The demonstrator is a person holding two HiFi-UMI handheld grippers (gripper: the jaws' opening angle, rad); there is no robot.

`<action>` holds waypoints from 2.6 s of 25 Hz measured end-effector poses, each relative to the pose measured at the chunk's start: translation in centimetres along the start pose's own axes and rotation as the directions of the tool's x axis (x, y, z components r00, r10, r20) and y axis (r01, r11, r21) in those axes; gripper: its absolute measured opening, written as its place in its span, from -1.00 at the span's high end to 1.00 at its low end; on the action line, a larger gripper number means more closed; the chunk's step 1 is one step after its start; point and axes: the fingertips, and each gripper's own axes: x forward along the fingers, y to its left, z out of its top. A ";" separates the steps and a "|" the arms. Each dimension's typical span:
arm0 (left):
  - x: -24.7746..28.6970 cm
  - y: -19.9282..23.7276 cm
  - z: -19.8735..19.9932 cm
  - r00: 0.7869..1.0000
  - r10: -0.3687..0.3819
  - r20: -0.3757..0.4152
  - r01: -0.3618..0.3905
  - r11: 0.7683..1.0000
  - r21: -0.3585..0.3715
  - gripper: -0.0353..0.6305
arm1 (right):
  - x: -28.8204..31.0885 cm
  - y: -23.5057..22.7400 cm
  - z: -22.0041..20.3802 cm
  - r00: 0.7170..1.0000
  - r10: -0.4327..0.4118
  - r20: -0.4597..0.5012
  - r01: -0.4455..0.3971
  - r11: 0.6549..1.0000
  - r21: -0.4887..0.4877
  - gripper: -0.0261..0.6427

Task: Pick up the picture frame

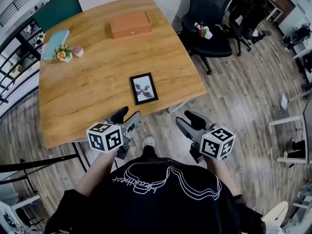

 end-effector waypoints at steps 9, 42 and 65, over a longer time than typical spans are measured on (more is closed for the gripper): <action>4.6 7.0 3.2 0.998 -0.004 -0.067 0.005 1.000 0.020 0.21 | 10.9 -2.7 1.8 0.994 0.023 -0.104 -0.024 1.000 -0.012 0.31; 8.8 12.7 0.7 0.985 0.104 -0.135 -0.113 0.992 -0.063 0.21 | 24.1 -10.9 -4.5 0.874 -0.087 -0.479 0.059 0.996 -0.074 0.55; 12.5 12.2 0.2 0.982 0.049 -0.185 -0.069 0.992 -0.103 0.21 | 24.3 -11.9 -4.1 0.858 0.123 -0.499 0.047 0.948 0.315 0.62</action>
